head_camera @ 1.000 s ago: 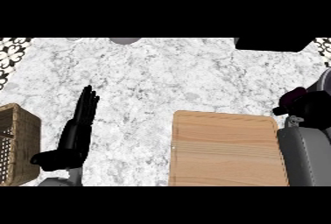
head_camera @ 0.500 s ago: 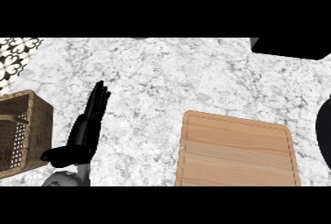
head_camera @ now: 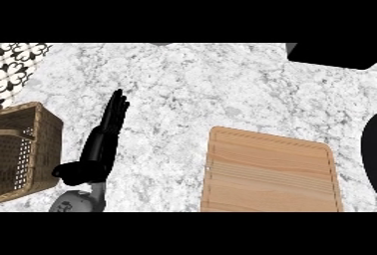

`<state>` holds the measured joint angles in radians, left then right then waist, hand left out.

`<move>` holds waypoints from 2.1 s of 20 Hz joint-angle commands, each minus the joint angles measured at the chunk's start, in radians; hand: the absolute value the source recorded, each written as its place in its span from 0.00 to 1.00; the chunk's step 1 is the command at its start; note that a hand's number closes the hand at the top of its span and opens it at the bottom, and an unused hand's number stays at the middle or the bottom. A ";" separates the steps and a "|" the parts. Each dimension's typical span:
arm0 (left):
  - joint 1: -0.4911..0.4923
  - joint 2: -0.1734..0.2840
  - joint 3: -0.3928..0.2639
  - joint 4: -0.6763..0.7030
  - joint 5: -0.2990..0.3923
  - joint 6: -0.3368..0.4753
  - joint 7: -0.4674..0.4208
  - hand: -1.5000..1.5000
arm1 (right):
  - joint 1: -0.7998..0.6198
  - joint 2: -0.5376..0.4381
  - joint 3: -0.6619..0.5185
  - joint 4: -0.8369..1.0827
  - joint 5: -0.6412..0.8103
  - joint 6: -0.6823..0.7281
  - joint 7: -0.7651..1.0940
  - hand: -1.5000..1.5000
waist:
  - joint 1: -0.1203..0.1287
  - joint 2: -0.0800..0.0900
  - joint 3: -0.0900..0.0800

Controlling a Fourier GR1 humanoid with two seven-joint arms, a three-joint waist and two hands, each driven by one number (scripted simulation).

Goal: Pick the eggplant from the cutting board and place it in the pot

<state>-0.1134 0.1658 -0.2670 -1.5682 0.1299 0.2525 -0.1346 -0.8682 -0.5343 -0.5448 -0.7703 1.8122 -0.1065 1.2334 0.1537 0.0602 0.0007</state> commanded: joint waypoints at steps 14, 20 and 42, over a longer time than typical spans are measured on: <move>0.048 0.006 0.045 0.015 -0.002 0.023 -0.029 0.50 | -0.033 0.087 -0.281 0.015 0.308 -0.001 0.254 1.00 | -0.084 -0.038 0.000; 0.059 -0.007 0.048 0.031 -0.007 0.038 -0.022 0.50 | 0.029 0.186 -0.386 -0.019 0.260 -0.133 0.254 1.00 | -0.117 -0.045 0.002; 0.090 -0.013 0.068 0.034 0.000 0.024 -0.040 0.50 | 0.156 0.386 -0.683 -0.275 0.041 -0.606 -0.052 0.00 | -0.141 -0.056 0.000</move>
<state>-0.0260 0.1644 -0.1913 -1.5500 0.1339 0.2790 -0.1576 -0.7059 -0.1722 -1.2456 -0.9591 1.8601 -0.4730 1.0950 0.0173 0.0063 0.0022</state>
